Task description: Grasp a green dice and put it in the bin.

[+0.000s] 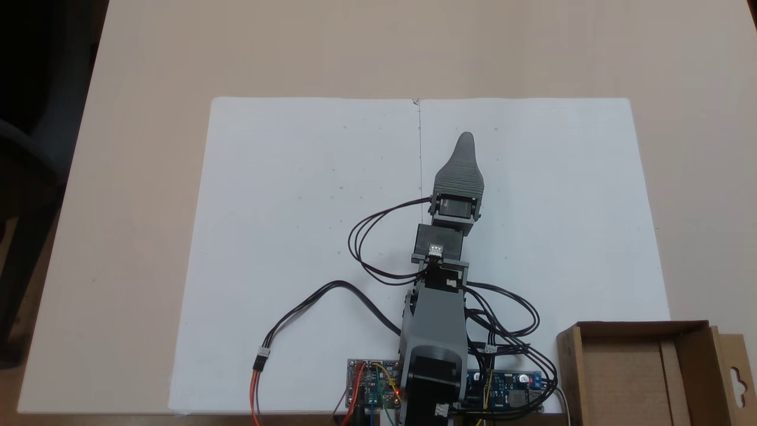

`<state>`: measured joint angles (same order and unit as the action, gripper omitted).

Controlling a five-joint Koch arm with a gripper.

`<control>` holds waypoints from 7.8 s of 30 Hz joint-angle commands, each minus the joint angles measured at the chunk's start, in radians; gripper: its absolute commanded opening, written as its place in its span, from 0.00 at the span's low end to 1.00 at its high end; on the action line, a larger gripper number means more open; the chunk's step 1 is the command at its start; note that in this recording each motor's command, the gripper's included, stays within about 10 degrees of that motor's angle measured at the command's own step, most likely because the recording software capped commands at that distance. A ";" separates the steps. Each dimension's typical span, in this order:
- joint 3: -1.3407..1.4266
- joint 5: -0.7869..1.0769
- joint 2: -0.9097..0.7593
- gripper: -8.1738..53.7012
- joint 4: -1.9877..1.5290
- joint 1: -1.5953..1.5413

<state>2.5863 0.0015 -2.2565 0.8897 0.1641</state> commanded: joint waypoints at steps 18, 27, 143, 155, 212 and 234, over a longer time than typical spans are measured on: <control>-1.067 0.044 -0.038 0.84 -1.399 0.066; -1.350 0.051 0.103 0.84 -1.989 0.051; -1.307 0.112 0.804 0.83 -2.120 0.081; -1.261 0.100 0.824 0.81 -2.059 0.066; -2.241 0.058 0.867 0.32 -2.703 0.431; -2.241 0.383 0.856 0.32 -2.632 1.454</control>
<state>0.3866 0.2945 -1.3714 -1.7395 1.5785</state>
